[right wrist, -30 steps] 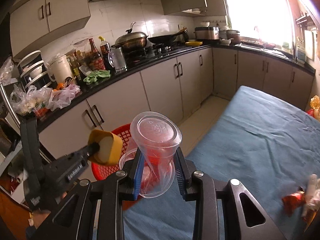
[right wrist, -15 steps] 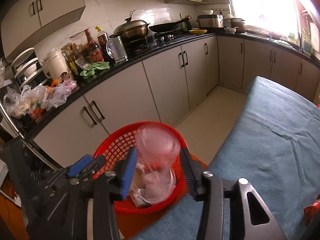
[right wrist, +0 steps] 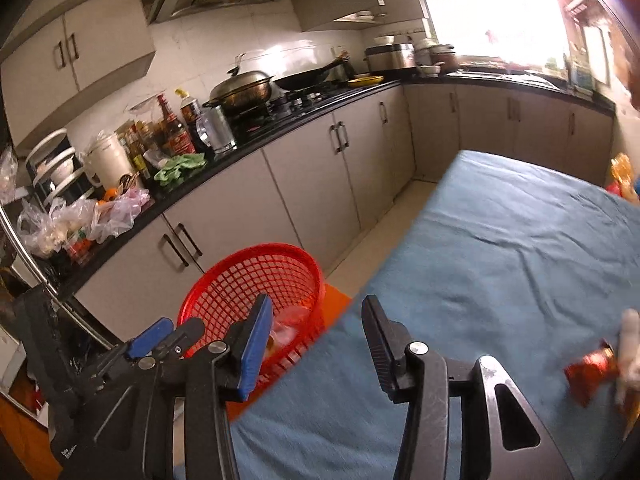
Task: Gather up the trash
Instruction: 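Move both tools back over the remaining items on the table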
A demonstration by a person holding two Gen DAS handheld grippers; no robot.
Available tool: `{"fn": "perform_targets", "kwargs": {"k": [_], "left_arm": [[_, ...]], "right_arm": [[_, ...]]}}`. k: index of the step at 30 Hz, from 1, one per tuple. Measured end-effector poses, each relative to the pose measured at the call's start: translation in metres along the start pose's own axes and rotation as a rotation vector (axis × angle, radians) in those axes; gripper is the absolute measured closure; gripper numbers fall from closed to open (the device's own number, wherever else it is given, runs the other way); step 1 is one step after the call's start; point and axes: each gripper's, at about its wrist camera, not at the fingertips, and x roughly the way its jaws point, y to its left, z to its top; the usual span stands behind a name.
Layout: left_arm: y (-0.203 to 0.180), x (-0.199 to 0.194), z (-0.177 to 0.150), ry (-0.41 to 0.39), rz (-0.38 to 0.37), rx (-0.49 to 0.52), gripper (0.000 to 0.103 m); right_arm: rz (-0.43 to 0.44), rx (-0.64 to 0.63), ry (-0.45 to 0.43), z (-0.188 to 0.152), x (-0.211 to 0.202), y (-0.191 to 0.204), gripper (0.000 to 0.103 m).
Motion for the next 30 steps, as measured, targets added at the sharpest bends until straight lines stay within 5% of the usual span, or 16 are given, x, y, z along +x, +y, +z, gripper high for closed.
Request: {"fn": "perform_targets", "kwargs": {"k": [13, 24, 30], "left_arm": [[-0.127, -0.003, -0.057, 0.121, -0.199, 0.241, 0.044], [-0.206, -0.012, -0.101, 0.177, -0.302, 0.428, 0.04], [-0.223, -0.014, -0.108, 0.196, -0.324, 0.467, 0.038]], "right_arm": [[-0.09, 0.162, -0.064, -0.059, -0.118, -0.099, 0.05], [-0.338, 0.348, -0.126, -0.138, -0.245, -0.213, 0.043], [-0.365, 0.376, -0.104, -0.17, -0.258, -0.232, 0.019]]}}
